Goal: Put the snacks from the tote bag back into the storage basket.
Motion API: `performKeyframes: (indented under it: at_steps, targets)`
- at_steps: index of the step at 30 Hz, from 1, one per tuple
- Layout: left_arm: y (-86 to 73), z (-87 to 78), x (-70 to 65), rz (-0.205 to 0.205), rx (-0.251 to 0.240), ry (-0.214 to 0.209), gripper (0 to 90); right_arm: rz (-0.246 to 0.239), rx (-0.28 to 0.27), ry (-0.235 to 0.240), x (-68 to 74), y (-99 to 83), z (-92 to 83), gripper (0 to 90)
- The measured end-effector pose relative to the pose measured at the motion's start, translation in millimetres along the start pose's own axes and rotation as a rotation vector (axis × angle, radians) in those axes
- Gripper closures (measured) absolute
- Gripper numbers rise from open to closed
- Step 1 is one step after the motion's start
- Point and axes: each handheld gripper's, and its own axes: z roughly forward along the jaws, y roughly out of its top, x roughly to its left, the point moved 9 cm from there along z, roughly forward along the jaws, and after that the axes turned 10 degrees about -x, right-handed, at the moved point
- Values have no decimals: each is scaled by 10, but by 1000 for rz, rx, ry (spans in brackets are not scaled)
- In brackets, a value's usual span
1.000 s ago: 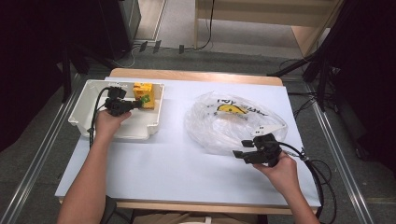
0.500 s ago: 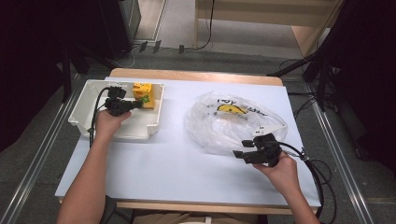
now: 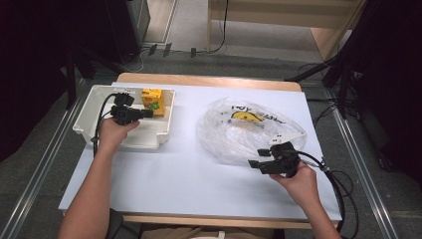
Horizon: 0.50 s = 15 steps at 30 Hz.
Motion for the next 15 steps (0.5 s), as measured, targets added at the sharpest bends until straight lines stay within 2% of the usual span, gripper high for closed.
performKeyframes:
  at_steps: [6, 15]
  targets:
    - [-16, -15, -102, 8, 28, -32, 750, -7, -3, 4, -9, 7, 10, 441]
    - [39, -83, -236, 9, 18, -54, 687, -4, -6, 8, -16, 19, 16, 441]
